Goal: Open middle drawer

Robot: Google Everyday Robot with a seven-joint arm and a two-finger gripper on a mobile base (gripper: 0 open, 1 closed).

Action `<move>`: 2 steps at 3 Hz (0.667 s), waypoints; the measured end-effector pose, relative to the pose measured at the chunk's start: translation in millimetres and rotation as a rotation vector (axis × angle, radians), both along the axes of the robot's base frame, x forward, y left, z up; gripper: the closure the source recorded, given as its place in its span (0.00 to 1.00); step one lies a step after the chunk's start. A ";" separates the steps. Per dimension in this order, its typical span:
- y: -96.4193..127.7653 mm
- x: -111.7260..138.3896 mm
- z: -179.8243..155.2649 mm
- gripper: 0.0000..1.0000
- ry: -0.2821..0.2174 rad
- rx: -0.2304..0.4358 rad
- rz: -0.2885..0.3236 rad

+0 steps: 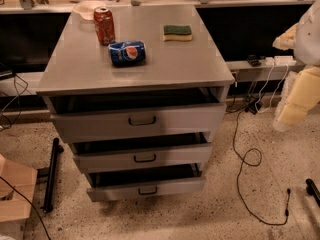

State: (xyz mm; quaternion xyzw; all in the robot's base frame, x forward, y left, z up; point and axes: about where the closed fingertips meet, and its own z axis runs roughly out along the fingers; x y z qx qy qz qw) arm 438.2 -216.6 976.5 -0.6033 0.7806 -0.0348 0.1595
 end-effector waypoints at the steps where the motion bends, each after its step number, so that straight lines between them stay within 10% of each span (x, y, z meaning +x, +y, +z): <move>1: 1.6 3.8 -2.1 0.00 -0.016 0.021 0.013; 2: 6.9 15.6 -10.5 0.00 -0.025 0.080 0.045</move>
Offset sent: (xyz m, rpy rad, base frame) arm 0.0296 0.0117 -0.0243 0.1509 -0.0181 0.0832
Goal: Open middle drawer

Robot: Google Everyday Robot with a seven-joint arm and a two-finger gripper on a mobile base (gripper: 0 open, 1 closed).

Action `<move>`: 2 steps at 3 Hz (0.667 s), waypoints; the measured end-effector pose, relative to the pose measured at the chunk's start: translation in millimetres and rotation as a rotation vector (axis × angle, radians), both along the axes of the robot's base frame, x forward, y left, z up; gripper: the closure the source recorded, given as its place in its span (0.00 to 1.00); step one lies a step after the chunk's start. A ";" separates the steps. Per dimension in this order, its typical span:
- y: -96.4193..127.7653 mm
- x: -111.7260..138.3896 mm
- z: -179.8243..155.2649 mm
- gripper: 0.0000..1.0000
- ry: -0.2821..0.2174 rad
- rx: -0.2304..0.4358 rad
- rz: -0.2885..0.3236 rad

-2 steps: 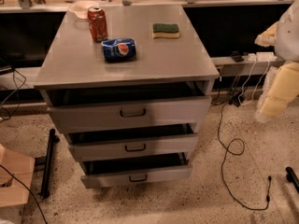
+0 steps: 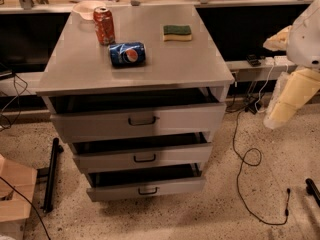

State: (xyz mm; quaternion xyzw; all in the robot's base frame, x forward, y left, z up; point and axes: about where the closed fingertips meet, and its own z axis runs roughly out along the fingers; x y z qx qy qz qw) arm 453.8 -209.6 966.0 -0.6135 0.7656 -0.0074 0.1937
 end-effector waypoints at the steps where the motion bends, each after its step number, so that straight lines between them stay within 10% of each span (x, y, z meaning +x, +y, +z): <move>1: -2.6 37.4 -28.5 0.00 -0.016 0.116 0.002; 2: -5.0 71.1 -60.6 0.00 0.017 0.206 0.001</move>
Offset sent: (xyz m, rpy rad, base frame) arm 0.1128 -0.0115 -0.0984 0.3157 0.0585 -0.0061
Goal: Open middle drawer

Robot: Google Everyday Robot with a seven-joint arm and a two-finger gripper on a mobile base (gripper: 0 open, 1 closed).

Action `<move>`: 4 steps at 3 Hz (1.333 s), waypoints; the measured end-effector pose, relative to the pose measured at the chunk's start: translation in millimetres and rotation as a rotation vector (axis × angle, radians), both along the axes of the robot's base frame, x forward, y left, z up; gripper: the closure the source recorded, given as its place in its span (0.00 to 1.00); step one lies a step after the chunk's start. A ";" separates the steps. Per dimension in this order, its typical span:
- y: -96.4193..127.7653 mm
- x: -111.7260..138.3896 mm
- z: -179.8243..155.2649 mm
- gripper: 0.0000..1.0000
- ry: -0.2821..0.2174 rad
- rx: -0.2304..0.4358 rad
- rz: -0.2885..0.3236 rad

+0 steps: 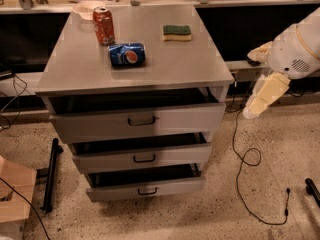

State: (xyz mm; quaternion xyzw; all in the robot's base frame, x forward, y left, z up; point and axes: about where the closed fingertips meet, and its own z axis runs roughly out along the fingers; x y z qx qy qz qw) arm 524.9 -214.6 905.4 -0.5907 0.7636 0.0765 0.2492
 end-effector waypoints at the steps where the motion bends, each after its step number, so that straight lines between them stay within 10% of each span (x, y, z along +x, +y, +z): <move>1: 0.2 3.7 -8.3 0.00 0.014 0.009 0.001; 4: 25.9 -12.5 -115.3 0.00 0.112 -0.002 -0.067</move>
Offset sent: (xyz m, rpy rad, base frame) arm 0.0016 0.0483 -0.0779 -0.0260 0.1004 0.0191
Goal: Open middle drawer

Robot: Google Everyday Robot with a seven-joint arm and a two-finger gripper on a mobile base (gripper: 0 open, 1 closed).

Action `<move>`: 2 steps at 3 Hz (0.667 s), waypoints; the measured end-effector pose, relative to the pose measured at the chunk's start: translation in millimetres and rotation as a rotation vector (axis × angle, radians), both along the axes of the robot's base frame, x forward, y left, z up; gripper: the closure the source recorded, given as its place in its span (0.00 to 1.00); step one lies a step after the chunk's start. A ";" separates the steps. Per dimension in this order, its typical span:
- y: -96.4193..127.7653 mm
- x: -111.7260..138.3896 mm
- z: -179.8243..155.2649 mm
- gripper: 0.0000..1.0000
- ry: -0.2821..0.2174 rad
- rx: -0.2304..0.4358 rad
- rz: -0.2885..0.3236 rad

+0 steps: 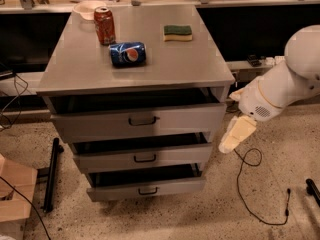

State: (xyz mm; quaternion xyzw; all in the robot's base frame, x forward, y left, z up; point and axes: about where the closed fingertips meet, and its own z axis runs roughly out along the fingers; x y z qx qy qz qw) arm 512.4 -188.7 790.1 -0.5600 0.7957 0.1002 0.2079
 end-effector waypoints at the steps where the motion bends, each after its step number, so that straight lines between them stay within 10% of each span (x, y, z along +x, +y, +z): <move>1: 8.6 -1.0 -44.5 0.00 0.028 0.050 -0.028; 2: 17.3 5.4 -88.8 0.00 0.036 0.116 -0.026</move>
Offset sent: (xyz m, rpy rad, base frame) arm 0.0162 0.0257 -0.1473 0.2031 0.0390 -0.0161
